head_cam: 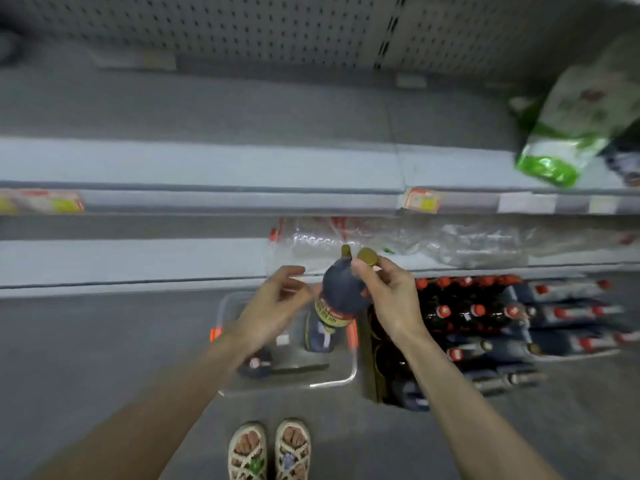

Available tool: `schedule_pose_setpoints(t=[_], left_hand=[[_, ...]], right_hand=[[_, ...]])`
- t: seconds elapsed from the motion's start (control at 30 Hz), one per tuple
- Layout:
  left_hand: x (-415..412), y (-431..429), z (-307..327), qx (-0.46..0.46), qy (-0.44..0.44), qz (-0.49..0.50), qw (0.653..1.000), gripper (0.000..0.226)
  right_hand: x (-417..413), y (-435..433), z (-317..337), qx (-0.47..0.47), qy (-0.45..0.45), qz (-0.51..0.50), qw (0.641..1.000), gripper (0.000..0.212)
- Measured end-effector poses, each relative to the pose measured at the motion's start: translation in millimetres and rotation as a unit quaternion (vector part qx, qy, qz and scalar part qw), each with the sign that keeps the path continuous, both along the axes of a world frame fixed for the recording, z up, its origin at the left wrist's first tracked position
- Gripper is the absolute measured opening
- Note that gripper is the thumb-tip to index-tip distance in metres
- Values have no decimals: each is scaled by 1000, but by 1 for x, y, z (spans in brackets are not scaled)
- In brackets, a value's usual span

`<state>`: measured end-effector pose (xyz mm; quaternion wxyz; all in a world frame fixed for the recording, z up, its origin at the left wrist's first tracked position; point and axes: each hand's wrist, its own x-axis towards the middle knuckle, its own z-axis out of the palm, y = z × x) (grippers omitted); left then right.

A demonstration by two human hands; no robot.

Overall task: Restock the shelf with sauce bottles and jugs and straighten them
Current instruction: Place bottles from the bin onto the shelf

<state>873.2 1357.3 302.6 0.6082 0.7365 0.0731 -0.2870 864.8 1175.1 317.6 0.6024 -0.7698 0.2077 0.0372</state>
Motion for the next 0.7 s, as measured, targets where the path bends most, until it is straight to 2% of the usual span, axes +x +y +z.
schedule_pose_setpoints(t=[0.23, 0.43, 0.57, 0.7], left_hand=[[27, -34, 218, -70, -111, -76, 988, 61], [36, -81, 405, -101, -229, -198, 948, 90], [25, -121, 505, -120, -312, -223, 916, 98], [7, -165, 576, -140, -376, -225, 888, 85]], right_hand=[[13, -37, 256, -102, -138, 62, 983, 31], [-7, -68, 464, -156, -255, 76, 951, 41], [-30, -98, 566, -183, -326, 59, 926, 42], [-55, -137, 636, -202, -380, 36, 902, 50]])
